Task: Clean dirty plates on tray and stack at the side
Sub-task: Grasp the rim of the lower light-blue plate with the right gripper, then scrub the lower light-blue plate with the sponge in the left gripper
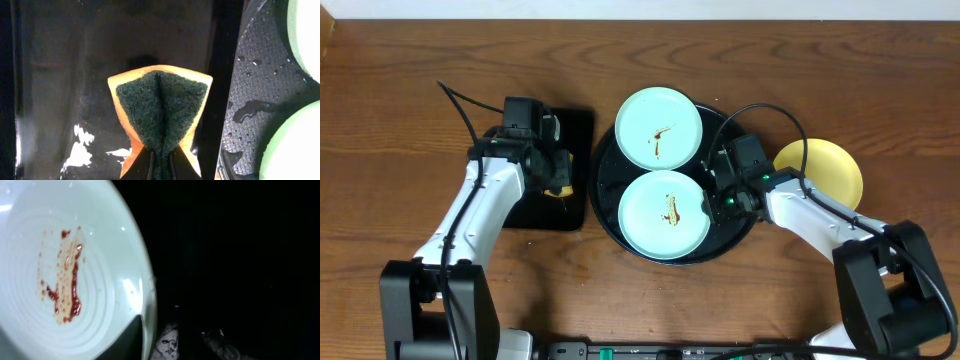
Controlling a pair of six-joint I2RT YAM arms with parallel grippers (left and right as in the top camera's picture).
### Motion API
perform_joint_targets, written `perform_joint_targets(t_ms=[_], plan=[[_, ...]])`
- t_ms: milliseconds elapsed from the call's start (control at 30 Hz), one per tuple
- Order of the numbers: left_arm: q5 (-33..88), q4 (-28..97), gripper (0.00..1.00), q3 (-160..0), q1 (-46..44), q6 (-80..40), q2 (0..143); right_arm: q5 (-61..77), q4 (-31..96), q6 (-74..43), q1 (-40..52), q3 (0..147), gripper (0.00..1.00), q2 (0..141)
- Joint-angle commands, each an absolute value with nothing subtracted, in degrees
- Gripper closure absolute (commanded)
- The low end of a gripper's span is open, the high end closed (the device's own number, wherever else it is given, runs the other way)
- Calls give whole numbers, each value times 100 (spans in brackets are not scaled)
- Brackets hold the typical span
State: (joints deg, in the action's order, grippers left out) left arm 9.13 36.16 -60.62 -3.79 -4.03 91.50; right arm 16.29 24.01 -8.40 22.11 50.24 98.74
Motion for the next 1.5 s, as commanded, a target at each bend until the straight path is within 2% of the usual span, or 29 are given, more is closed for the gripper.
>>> perform_joint_targets(t_ms=[0,100,200,367,700,1300,1467], plan=[[1009,3645,92,-6097,-355,-370,9096,1608,2418,-939,2244,5057,89,10068],[1009,3636,92,-6099,-355,-368,9096,1605,2423,-939,2244,5057,96,10095],[1007,3553,92,-6099,-355,-370,9083,1605,2423,-941,2244,5057,98,10095],[976,3070,93,-6099,-355,-368,8781,1549,2427,-943,2244,5057,99,10095],[187,2217,93,-6099,-355,-342,7992,1463,2447,-965,2244,5057,99,10095],[215,2309,92,-6099,-357,-349,7920,1354,2451,-1068,2244,5057,99,10095],[810,2528,93,-6099,-366,-370,7920,1352,2473,-1068,2244,5057,99,10095]])
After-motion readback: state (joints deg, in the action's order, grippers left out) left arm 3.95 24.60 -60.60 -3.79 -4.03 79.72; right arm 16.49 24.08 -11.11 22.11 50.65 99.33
